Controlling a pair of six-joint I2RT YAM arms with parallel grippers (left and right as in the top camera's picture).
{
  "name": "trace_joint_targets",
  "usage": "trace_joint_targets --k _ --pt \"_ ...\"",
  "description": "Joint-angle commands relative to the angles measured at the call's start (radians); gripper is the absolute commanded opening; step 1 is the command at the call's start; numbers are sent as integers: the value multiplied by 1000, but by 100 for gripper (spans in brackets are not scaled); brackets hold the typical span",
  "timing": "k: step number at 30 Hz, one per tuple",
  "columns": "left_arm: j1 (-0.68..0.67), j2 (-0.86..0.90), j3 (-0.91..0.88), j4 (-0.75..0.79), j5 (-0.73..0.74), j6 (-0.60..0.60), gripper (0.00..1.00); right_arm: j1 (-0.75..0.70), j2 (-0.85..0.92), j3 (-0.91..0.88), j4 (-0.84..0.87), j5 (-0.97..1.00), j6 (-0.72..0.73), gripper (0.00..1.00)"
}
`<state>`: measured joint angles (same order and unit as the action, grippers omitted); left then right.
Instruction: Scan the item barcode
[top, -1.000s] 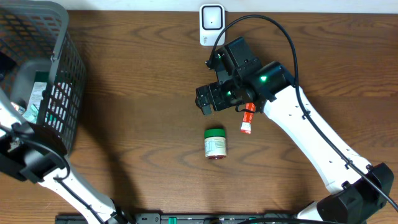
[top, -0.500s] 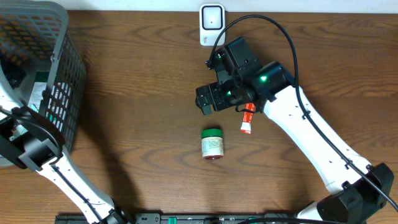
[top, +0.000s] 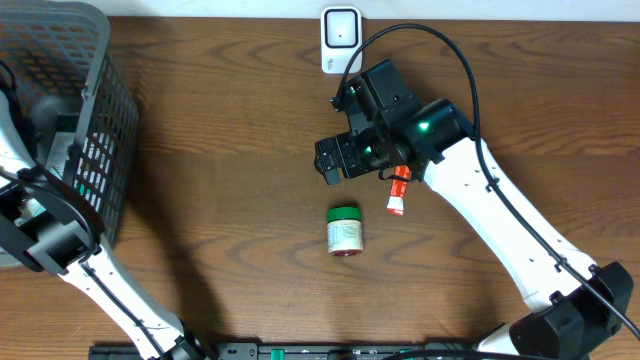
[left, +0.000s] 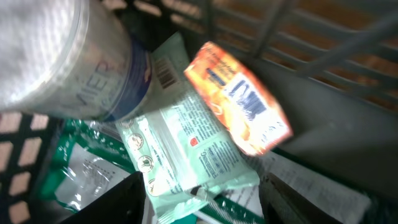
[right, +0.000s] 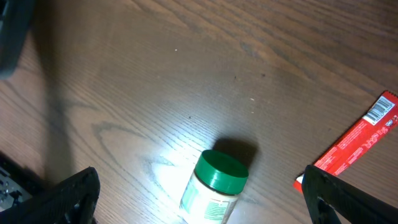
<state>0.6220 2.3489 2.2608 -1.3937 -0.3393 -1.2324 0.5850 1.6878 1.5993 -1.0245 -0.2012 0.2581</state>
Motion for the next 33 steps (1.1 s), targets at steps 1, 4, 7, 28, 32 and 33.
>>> trace_joint_targets --k 1,4,7,28,32,33 --pt "7 -2 -36 25 -22 -143 59 5 1 -8 -1 10 -13 99" --pt "9 -2 -50 55 -22 -143 58 5 1 -8 -1 10 -13 99" --pt "10 -2 -50 75 -35 -143 57 5 1 -8 -1 10 -13 99" --pt "18 1 -161 203 -119 -206 50 5 1 -8 -1 10 -13 99" --pt "18 1 -180 237 -119 -206 47 5 1 -8 -1 10 -13 99" --pt "18 1 -182 243 -118 -206 45 5 1 -8 -1 10 -13 99"
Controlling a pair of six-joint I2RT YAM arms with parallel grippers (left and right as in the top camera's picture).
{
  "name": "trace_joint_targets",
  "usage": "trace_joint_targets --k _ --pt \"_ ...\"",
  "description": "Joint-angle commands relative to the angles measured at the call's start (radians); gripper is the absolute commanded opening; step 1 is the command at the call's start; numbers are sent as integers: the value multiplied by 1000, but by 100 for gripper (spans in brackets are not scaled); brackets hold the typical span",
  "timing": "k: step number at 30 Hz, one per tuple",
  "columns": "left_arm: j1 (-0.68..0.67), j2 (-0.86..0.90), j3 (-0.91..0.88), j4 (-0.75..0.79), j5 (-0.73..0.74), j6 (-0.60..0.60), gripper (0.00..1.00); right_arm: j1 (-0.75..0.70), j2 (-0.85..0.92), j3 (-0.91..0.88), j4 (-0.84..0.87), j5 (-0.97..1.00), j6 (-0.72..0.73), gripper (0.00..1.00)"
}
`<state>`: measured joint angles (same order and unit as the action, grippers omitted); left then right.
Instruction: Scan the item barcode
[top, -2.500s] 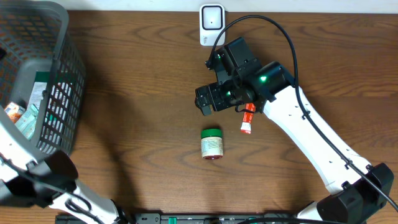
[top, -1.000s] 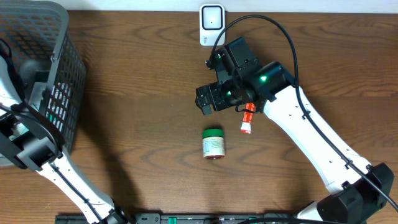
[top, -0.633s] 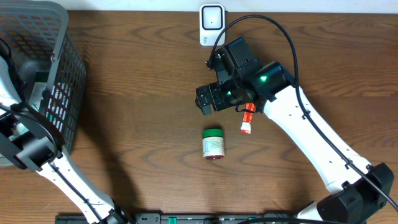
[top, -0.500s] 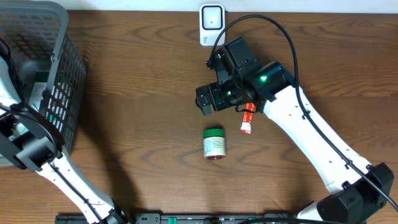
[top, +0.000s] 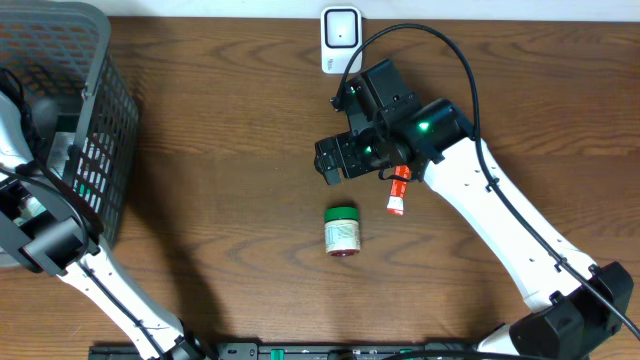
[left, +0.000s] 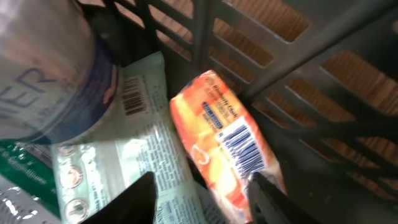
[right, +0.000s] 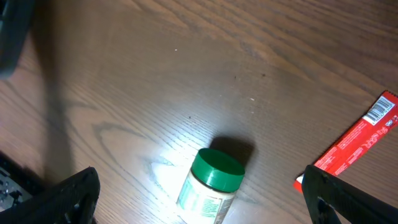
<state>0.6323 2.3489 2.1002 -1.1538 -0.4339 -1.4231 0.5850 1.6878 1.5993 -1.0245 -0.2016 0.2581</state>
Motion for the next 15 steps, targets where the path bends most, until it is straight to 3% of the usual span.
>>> trace_joint_targets --k 1,15 --pt "8 1 -24 9 -24 -14 43 5 1 -8 -1 10 -13 99" --pt "8 -9 -25 53 1 13 45 5 1 -8 -1 10 -13 99"
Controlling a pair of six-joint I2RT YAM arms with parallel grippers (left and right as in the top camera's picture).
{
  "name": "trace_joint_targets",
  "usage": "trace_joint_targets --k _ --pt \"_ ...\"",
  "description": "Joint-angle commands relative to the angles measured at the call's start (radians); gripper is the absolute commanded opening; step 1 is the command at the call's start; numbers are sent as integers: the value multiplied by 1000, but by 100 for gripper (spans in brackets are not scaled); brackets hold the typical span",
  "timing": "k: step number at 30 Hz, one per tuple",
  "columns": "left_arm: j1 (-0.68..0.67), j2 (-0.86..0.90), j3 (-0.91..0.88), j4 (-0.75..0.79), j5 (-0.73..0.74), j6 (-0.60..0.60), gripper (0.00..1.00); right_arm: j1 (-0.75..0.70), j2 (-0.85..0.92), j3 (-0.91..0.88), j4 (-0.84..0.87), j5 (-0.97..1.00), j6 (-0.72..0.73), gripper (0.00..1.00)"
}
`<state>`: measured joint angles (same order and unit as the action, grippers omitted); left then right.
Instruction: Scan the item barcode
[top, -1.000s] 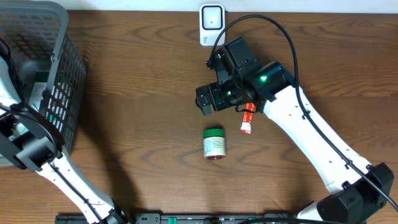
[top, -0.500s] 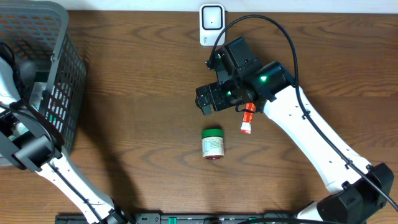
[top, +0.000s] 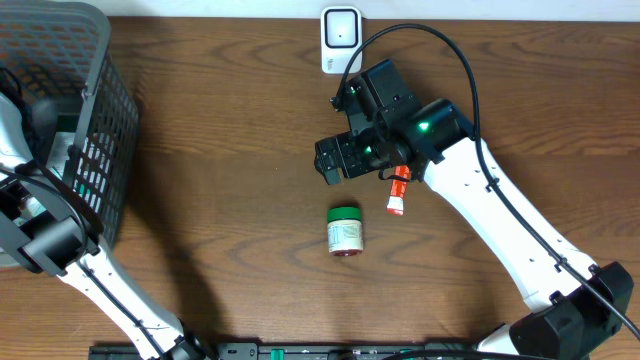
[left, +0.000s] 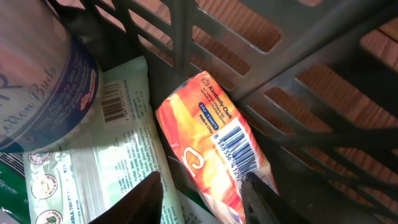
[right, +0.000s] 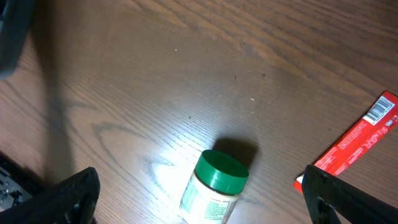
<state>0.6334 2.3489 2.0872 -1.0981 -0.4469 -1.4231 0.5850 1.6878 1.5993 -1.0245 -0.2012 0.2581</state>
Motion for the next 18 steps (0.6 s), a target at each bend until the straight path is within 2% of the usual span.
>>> trace_joint_targets --k 1,7,18 --pt "7 -14 -12 -3 21 21 47 5 1 -8 -1 10 -13 99" --pt "7 -68 -12 -7 21 42 52 5 1 -8 -1 10 -13 99" --pt "7 -112 -13 -6 3 42 54 5 1 -8 0 10 -13 99"
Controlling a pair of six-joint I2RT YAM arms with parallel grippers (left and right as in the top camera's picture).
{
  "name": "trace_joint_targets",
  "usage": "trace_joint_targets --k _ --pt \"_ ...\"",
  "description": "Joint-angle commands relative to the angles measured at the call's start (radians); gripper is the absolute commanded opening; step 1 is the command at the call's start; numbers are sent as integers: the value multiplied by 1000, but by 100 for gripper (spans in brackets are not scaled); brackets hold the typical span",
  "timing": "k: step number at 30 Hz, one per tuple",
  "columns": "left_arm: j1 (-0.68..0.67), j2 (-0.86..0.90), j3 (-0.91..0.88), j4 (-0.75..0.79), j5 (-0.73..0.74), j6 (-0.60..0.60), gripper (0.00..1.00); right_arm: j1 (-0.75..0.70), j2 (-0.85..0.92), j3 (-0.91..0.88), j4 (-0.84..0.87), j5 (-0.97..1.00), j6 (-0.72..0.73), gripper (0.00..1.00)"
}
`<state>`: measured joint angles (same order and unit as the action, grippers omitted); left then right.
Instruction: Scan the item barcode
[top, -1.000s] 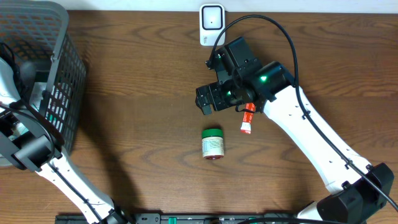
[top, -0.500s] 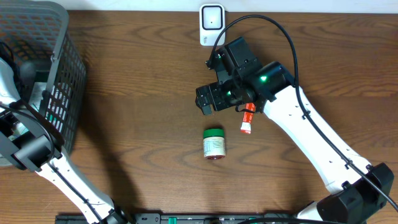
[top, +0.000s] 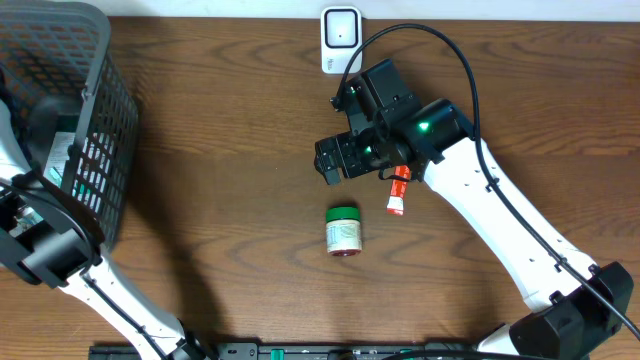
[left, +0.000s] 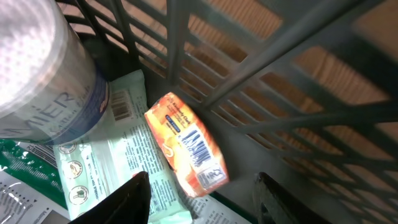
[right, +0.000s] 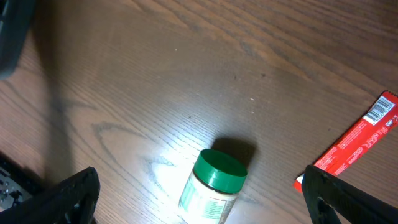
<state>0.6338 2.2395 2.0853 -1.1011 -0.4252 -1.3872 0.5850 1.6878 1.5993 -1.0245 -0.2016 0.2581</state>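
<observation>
Inside the grey basket (top: 95, 120), an orange packet (left: 186, 148) lies barcode up on a pale green wipes pack (left: 127, 158). My left gripper (left: 202, 204) hangs open just short of the packet, holding nothing. On the table lies a green-lidded jar (top: 344, 230), also in the right wrist view (right: 211, 183). A red tube (top: 399, 190) lies to its right. My right gripper (right: 199, 199) hovers open above the jar, seen from overhead (top: 340, 160). The white scanner (top: 340, 35) stands at the far edge.
The basket also holds a clear round tub with a blue label (left: 43, 81) and printed sachets (left: 25, 180). Its slatted wall (left: 261, 68) rises close behind the orange packet. Bare wood surrounds the jar and tube.
The left wrist view has drawn back: the orange packet shows smaller and farther from the open fingers. The right arm, jar and tube are where they were.
First my open left gripper hung over the wipes pack with the orange packet off to the right. Then the packet stood centred between the fingers, and closer still after that. Now the gripper is farther back, still open. The right arm stayed above the jar throughout.
</observation>
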Motion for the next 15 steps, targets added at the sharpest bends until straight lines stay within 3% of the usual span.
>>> trace_joint_targets --k 1,11,15 --pt "6 4 -11 0 -21 6 55 5 1 -8 -1 10 -13 99" --pt "6 81 -21 57 -21 6 56 5 1 -8 -1 10 -13 99" --pt "6 105 -21 75 -21 6 63 5 1 -8 -1 10 -13 99"
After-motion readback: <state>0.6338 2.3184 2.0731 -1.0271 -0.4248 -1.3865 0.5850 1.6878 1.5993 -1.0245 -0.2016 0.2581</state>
